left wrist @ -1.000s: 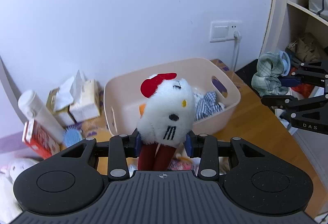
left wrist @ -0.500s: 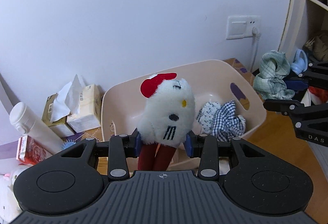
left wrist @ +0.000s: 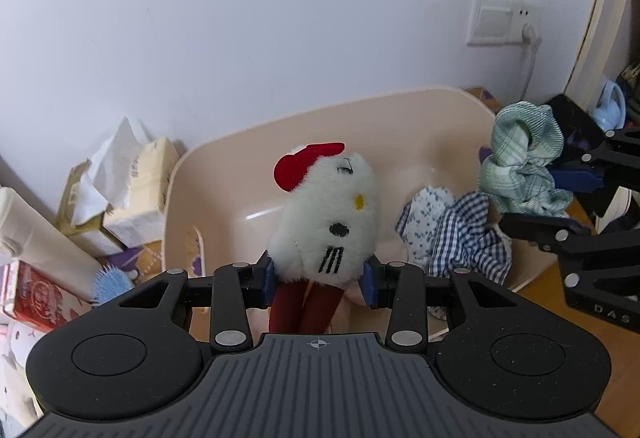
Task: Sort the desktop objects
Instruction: 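Carry the plush toy and green scrunchie with both tools over the bin, then open both tools to drop the plush toy and scrunchie into the bin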
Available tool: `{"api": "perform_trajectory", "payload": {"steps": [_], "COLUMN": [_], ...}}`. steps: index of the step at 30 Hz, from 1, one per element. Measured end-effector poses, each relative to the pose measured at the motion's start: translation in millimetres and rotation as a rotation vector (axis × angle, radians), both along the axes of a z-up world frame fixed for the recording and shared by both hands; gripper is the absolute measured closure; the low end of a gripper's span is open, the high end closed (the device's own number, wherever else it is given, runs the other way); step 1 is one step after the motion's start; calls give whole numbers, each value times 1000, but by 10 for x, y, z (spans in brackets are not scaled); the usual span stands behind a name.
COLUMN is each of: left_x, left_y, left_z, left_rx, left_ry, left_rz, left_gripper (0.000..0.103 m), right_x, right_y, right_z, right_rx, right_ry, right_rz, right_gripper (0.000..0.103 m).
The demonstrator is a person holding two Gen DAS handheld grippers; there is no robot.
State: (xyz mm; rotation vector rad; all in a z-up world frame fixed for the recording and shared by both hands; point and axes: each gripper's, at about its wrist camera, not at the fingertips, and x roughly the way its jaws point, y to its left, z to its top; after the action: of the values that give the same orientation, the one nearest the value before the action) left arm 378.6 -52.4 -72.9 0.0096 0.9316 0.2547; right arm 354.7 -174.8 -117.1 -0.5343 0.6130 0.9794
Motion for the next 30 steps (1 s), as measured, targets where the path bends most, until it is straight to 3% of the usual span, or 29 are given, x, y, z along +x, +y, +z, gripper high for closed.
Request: {"api": "perform_trajectory", "payload": {"steps": [8, 10, 13, 15, 21, 30], "left_x": [114, 120, 114, 109, 76, -44], "left_y": [34, 54, 65, 60, 49, 32], "left_z": [-157, -160, -142, -130, -95, 92], "left_rx": [-13, -24, -27, -19, -13, -8], "left_ry": [56, 64, 67, 74, 84, 54], "left_rz": [18, 34, 46, 48, 47, 39], "left_gripper": [60, 52, 36, 31, 29, 28], "right_x": [117, 119, 83, 59, -2, -137], "right_y": [101, 123, 138, 151, 172, 57], "right_z": [-221, -260, -264, -251, -185, 0], "right_rx": [-19, -30, -28, -36, -29, -10], "right_ry": [98, 104, 116, 100, 84, 25], "right_rz": [-20, -29, -18, -18, -39, -71], "right_gripper": [67, 52, 46, 41, 14, 0]}}
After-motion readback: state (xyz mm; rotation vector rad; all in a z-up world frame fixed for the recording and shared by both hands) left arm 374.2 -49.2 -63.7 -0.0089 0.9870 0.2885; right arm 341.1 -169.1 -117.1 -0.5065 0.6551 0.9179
